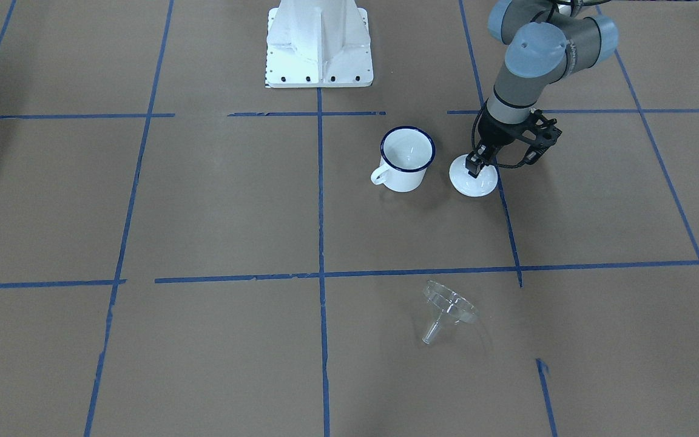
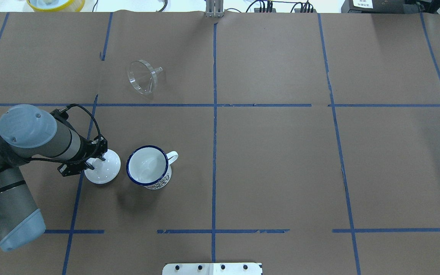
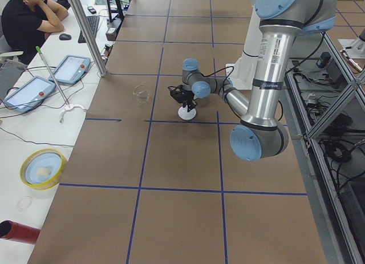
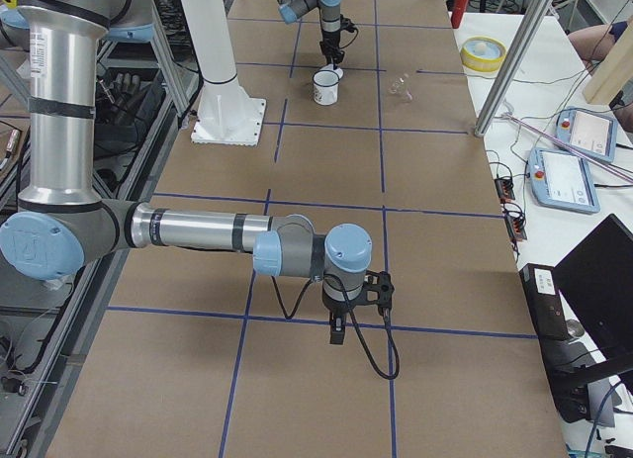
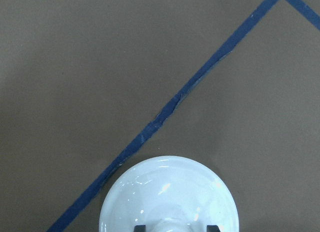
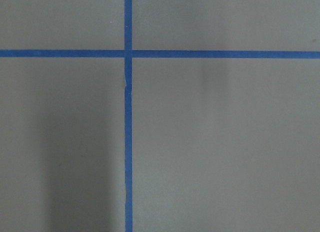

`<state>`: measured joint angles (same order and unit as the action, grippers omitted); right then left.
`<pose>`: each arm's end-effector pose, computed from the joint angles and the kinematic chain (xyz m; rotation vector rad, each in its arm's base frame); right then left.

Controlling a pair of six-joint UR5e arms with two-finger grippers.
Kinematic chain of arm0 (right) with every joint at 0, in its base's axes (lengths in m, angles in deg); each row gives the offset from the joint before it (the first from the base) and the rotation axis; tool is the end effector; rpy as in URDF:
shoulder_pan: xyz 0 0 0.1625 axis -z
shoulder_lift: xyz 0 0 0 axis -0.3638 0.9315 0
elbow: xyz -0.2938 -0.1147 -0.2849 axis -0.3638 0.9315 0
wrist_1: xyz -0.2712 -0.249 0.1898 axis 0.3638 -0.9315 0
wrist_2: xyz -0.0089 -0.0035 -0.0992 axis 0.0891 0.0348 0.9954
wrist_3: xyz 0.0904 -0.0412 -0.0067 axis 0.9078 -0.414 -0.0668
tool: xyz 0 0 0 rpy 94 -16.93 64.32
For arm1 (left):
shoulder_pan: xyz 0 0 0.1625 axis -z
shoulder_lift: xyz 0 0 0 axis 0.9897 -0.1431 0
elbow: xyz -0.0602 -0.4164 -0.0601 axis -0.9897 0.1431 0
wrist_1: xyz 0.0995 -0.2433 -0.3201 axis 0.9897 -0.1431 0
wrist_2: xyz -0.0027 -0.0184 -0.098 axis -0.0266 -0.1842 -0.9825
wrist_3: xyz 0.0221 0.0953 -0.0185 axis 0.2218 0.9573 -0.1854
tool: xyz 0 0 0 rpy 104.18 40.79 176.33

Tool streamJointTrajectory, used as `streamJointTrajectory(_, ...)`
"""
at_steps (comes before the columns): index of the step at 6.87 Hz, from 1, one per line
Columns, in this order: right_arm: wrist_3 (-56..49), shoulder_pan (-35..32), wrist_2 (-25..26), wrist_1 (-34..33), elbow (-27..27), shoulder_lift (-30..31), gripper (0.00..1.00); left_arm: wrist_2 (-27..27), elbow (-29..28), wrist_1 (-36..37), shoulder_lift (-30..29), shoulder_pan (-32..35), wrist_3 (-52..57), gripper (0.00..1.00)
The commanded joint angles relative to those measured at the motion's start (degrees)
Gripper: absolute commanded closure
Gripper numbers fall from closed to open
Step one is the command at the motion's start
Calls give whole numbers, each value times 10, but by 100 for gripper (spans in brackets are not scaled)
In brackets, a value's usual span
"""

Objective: Remove funnel from cup
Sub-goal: 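Lift the white lid and carry it over the mug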

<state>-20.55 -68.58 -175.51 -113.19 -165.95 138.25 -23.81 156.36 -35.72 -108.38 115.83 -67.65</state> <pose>0.0670 -0.4450 0.6702 -0.0192 -0.7194 0.0106 0.4011 -0.3927 0.3895 -0.2240 0.7672 -0.7486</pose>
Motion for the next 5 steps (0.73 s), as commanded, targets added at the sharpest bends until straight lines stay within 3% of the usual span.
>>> streamJointTrajectory(1,0,0,0,0,0,0,0,-2,21,6,1,7,-1,100)
streamJointTrajectory(5,0,0,0,0,0,0,0,-3,133,135,-17,42,1,100)
